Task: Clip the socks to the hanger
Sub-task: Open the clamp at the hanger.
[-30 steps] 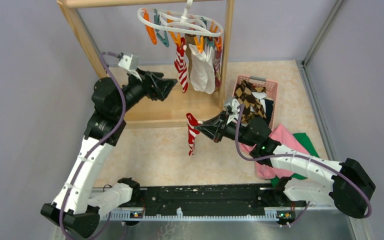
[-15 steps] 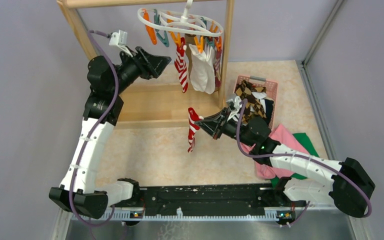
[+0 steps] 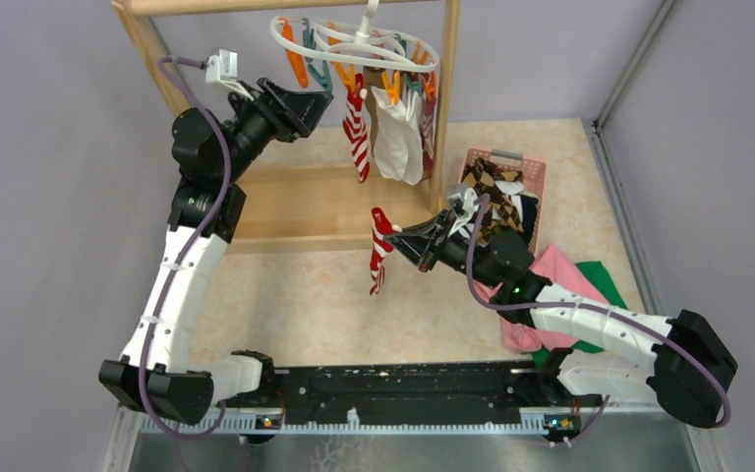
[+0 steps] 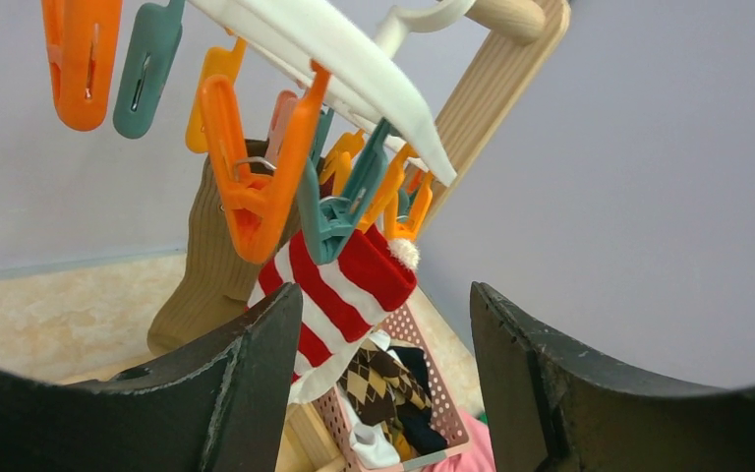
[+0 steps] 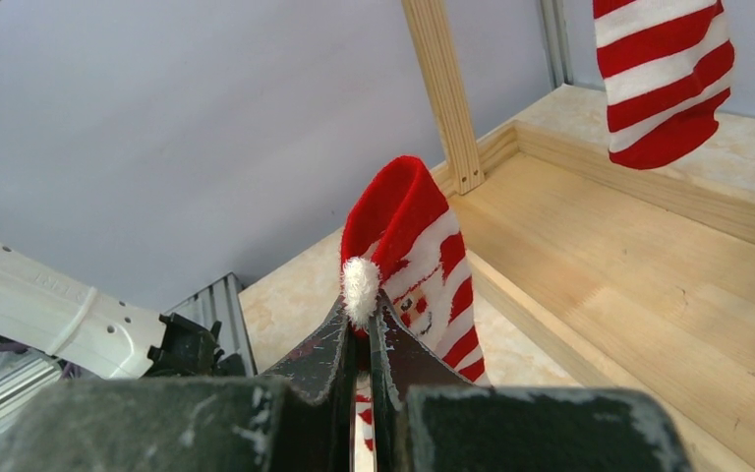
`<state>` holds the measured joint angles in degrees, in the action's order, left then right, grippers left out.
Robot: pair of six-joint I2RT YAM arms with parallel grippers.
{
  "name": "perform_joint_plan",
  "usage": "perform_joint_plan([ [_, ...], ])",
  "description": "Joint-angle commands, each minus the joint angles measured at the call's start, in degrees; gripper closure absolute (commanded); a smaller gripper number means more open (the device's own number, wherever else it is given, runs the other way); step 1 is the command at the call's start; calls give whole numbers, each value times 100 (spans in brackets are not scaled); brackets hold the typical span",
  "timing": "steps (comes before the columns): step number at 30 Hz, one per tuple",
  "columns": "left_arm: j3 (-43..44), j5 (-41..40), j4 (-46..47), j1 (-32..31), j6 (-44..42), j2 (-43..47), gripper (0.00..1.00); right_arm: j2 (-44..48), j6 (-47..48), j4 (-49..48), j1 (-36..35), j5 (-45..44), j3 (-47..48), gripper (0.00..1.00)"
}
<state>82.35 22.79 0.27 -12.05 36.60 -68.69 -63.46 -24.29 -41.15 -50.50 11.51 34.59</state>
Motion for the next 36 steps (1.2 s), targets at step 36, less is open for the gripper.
perform_joint_plan([
  [36,554,-1093,424,-306,-287,-610,39,0,-58,-325,-47,-116,49,100],
])
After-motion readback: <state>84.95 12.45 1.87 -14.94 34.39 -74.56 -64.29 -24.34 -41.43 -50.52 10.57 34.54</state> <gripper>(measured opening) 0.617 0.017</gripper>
